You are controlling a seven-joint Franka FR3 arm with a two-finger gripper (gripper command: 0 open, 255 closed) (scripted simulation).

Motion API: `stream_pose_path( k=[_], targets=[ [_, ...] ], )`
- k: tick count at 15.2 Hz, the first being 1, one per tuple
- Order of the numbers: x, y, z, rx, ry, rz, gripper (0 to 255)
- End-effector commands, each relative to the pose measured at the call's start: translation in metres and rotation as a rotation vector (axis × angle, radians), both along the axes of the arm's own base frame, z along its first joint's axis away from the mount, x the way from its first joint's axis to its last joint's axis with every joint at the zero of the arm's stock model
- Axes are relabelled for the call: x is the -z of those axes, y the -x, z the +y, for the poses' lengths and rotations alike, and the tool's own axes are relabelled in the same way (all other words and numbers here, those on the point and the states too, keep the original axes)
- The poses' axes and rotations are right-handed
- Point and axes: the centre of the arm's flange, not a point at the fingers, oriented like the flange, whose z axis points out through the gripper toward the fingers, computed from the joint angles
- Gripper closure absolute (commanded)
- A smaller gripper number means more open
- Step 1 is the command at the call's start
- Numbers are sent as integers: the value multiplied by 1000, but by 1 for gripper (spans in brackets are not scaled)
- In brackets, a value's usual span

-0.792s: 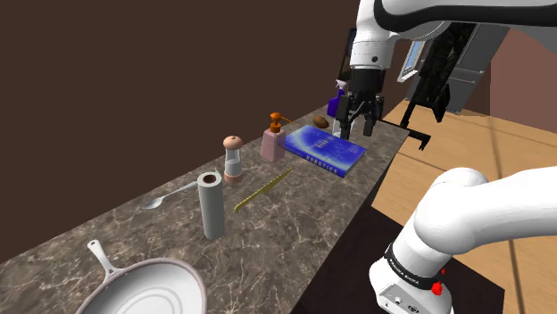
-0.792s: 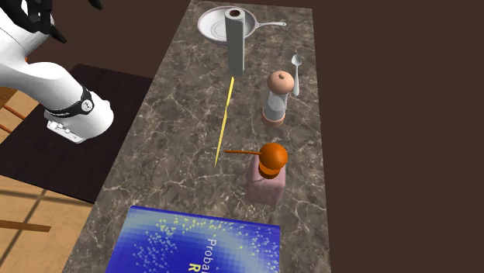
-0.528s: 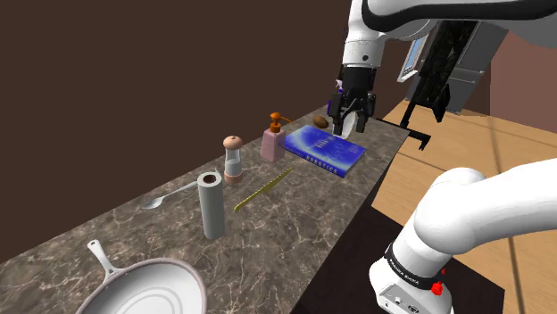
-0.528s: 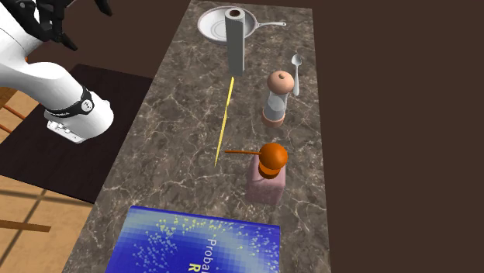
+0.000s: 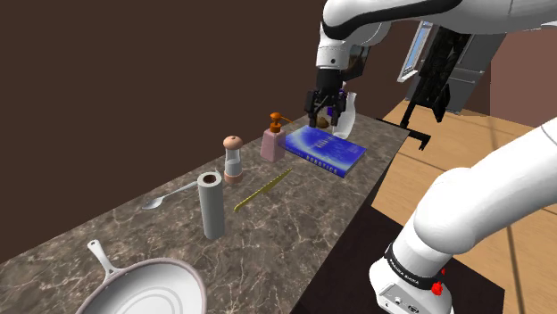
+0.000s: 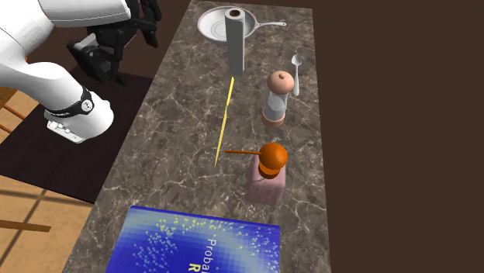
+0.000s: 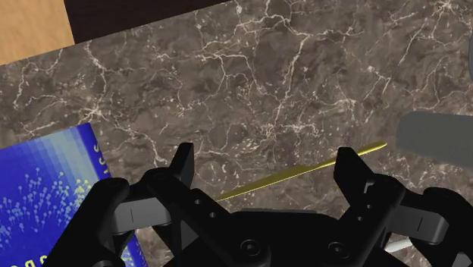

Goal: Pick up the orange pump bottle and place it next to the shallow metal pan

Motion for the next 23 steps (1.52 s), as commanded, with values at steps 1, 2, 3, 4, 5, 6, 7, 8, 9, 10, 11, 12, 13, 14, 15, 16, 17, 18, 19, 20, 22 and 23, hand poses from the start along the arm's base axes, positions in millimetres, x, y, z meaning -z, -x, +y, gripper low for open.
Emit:
stream_pose_path(
  k=[1,2,3,4,5,6,7,8,9,10,11,12,13,14,15,16,17,18,19,20,22,23],
  targets=[
    [4,-25,-6,-1,-3,0,0],
    [7,-37,-10,-1,-4,1,0],
    [10,-49,-14,-1,-6,1,0],
    [13,-62,-18,-1,-7,2,0],
    [17,-74,-22,-2,-9,2,0],
    [20,-86,-25,-2,-10,3,0],
    [23,-99,-29,-2,-12,3,0],
    [26,-111,-33,-2,-13,4,0],
    [29,-124,-37,-3,-15,4,0],
    [33,-136,-41,-3,-17,5,0],
    [36,-148,-45,-3,-18,5,0],
    [39,-161,-48,-3,-20,6,0],
    [42,-173,-52,-4,-21,6,0],
    [46,-186,-56,-4,-23,7,0],
    [49,-198,-60,-4,-24,7,0],
    [52,-210,-64,-4,-26,8,0],
    [55,-223,-67,-5,-27,9,0],
    [59,-235,-71,-5,-29,9,0],
    [62,-247,-75,-5,-30,10,0],
    [65,-260,-79,-5,-32,10,0],
    [72,-284,-86,-6,-35,11,0],
    [74,-291,-88,-6,-36,11,0]
  ],
)
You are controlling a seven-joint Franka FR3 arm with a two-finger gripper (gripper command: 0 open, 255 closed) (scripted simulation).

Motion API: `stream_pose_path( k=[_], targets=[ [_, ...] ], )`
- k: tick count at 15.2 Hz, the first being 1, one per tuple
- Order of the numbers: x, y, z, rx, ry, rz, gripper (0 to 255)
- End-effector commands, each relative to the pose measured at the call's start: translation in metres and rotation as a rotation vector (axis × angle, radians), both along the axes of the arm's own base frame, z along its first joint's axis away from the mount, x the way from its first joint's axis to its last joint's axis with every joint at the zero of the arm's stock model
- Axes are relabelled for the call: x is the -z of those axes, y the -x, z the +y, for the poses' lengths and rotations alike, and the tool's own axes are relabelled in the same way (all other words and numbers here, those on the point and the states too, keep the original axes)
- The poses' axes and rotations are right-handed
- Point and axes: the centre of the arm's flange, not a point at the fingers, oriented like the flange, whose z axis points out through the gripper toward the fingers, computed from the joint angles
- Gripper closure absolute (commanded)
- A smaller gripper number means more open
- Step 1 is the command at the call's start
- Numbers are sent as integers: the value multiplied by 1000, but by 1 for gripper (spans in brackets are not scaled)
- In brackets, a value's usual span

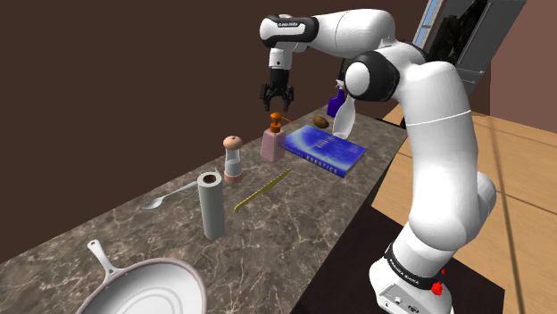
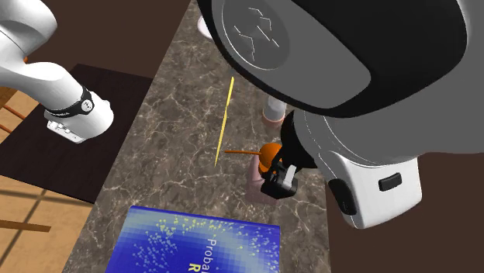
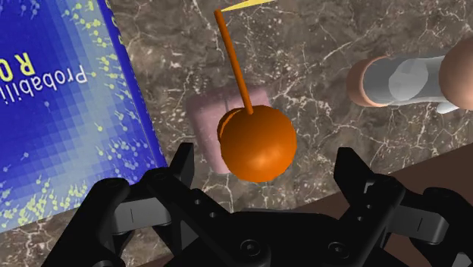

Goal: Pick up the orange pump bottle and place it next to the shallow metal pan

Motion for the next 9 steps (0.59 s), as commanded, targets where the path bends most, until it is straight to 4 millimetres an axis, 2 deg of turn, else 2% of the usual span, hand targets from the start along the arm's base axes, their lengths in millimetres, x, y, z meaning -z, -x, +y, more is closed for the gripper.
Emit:
stream_pose_path(
  k=[1,7,9],
  targets=[
    [8,-7,-2,-1,-2,0,0],
    [38,0,4,-1,-2,0,0],
    [41,0,5,-1,-1,0,0]
  ],
)
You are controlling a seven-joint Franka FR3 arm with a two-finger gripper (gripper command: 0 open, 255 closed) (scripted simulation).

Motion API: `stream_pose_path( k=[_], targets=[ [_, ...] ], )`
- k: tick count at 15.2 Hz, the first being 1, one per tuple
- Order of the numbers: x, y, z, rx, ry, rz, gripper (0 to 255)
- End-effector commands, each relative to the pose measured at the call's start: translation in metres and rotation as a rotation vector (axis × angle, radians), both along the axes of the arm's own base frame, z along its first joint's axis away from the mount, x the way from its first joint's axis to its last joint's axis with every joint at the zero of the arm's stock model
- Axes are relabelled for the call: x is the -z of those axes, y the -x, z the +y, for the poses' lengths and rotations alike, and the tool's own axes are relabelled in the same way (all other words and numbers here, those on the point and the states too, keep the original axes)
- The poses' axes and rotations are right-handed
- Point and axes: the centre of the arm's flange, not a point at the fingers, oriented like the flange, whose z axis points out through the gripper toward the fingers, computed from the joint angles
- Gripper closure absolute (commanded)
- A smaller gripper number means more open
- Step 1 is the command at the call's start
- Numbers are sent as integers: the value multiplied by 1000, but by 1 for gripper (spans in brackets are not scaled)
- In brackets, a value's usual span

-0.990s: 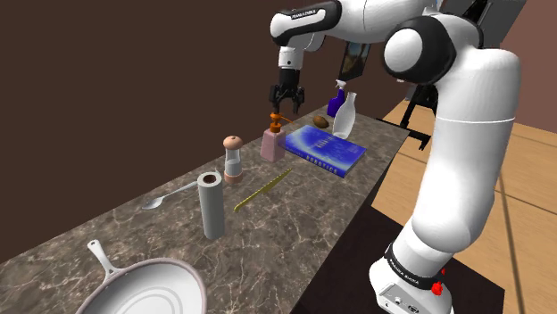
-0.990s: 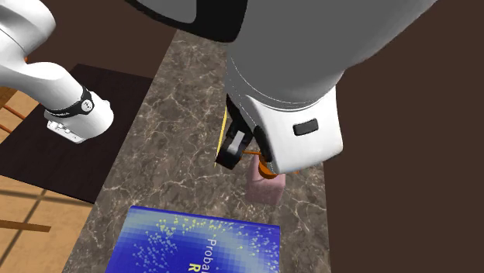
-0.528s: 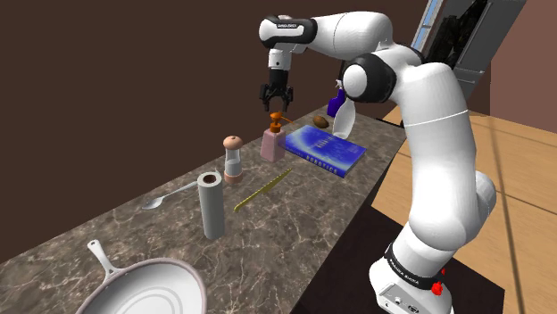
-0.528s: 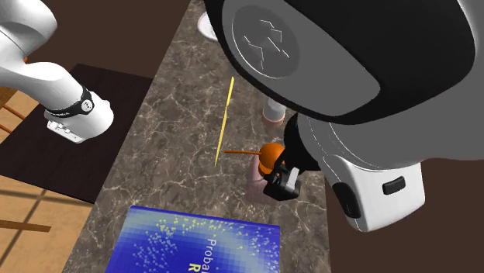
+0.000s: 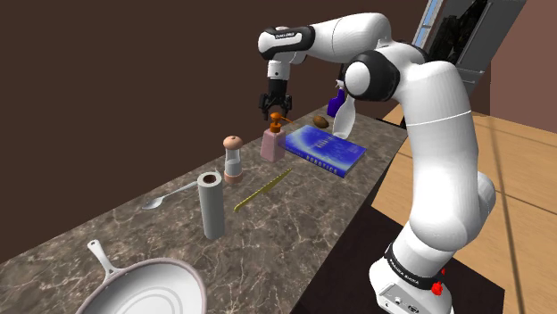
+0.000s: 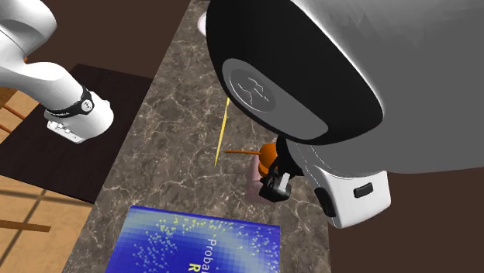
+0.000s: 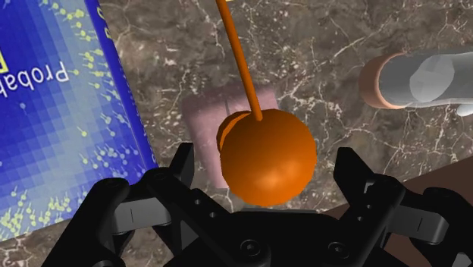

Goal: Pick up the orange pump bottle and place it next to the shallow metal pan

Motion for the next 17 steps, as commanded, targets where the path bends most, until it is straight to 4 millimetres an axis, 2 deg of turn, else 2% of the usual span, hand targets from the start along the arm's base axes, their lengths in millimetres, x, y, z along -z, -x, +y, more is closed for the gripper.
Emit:
stream_pose_path(
  k=[1,6,7,16,17],
  targets=[
    [2,0,1,0,0,0,0],
    [2,0,1,0,0,-1,0],
    [2,0,1,0,0,-1,255],
    [2,0,1,0,0,-1,255],
    [-3,0,1,0,0,0,255]
  ],
)
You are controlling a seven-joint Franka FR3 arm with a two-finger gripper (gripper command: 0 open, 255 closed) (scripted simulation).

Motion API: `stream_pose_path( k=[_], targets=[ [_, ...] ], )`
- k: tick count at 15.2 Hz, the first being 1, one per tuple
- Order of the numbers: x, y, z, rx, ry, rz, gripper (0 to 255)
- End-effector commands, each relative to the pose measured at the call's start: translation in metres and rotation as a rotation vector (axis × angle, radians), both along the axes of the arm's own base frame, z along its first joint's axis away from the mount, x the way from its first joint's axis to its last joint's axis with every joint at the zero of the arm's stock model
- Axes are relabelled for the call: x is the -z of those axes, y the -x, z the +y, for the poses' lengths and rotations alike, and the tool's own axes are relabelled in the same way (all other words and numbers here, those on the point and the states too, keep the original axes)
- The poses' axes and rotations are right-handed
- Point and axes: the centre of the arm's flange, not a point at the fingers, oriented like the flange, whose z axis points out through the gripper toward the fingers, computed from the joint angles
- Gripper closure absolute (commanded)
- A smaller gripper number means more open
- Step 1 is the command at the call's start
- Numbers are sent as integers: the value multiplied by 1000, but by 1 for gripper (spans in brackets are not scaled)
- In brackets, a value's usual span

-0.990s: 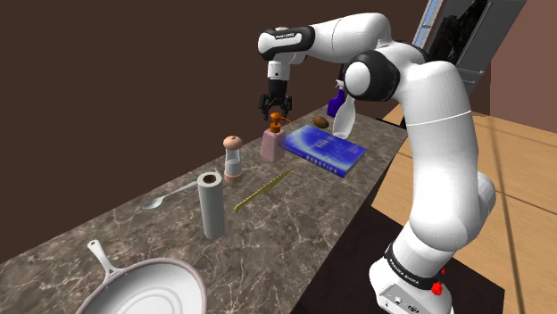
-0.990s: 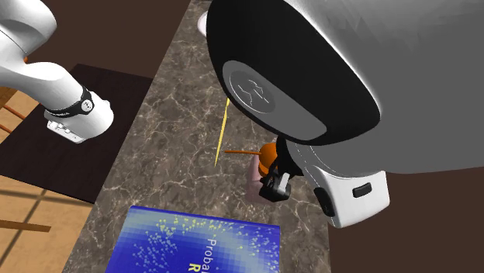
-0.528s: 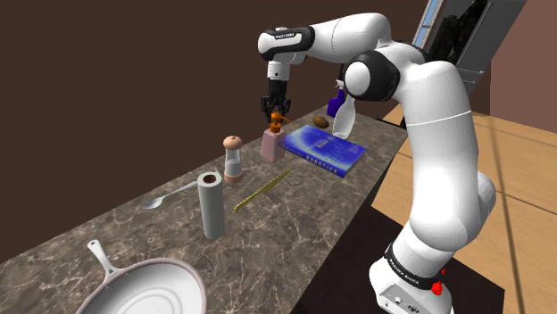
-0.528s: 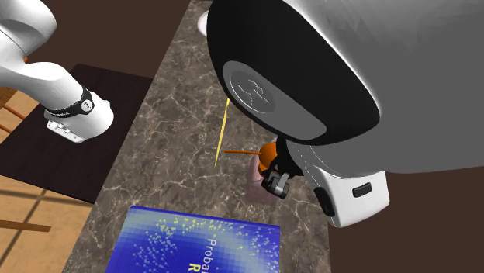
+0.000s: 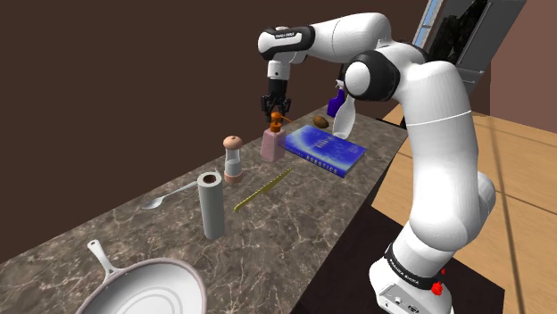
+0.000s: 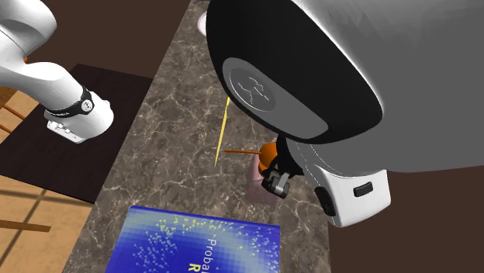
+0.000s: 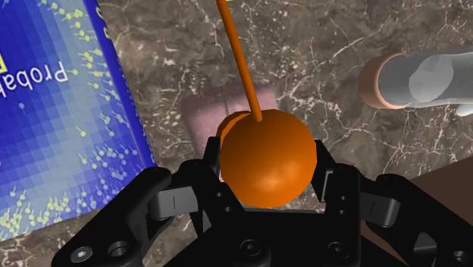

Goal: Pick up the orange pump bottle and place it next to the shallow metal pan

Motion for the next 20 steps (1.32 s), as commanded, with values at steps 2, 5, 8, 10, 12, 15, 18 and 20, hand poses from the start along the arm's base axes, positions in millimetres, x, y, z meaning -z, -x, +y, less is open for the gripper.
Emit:
stream_pose_path(
  k=[2,5,8,10,12,15,18,20],
  targets=[
    [-13,0,0,0,0,0,255],
    [-29,0,0,0,0,0,255],
    [-45,0,0,0,0,0,255],
    [-56,0,0,0,0,0,255],
    [-66,0,0,0,0,0,255],
    [-82,0,0,0,0,0,255],
    [-98,0,0,0,0,0,255],
    [-108,0,0,0,0,0,255]
  ],
)
